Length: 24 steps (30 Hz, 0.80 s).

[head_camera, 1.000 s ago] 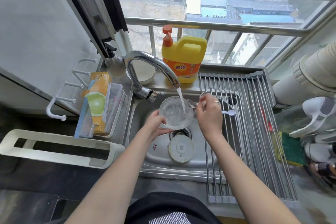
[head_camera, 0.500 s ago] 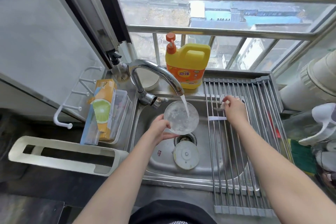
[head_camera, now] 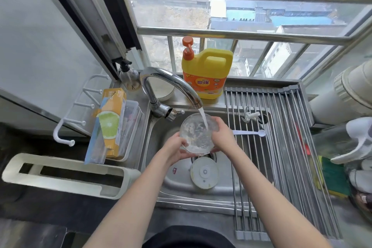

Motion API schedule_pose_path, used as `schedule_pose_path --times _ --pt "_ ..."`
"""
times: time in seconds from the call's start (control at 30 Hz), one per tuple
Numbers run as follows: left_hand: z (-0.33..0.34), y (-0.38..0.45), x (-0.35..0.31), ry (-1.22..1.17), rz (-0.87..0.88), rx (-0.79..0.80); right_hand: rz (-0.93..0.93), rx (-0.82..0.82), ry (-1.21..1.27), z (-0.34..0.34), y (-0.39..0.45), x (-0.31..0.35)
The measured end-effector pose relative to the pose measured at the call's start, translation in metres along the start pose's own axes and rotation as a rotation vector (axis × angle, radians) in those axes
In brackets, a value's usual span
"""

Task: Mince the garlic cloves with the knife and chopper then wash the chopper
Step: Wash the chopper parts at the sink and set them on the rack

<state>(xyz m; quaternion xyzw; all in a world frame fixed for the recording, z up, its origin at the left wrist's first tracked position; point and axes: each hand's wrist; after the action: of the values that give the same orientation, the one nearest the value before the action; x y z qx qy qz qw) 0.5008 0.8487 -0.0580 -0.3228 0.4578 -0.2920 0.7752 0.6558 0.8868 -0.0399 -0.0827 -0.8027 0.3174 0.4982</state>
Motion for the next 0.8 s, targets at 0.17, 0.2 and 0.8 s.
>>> schedule_pose_path --times 0.17,0.2,0.8 --pt "0.011 0.02 0.007 -0.077 -0.059 -0.077 -0.127 -0.174 -0.281 0.01 -0.004 0.013" --pt "0.012 0.024 0.007 -0.076 -0.044 -0.117 -0.113 -0.174 -0.197 0.009 -0.005 0.011" --pt "-0.01 0.016 -0.003 0.315 0.205 -0.165 -0.192 -0.04 0.742 0.027 -0.003 -0.022"
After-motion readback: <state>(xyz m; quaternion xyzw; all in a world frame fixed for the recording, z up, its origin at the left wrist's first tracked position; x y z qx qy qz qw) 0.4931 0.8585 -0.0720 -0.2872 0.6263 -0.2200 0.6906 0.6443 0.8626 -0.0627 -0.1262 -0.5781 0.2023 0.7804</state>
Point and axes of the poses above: each hand's wrist, its own y-axis towards the middle knuckle, its own z-axis out of the palm, x = y × z, and after that the axes turned 8 degrees about x, right-handed
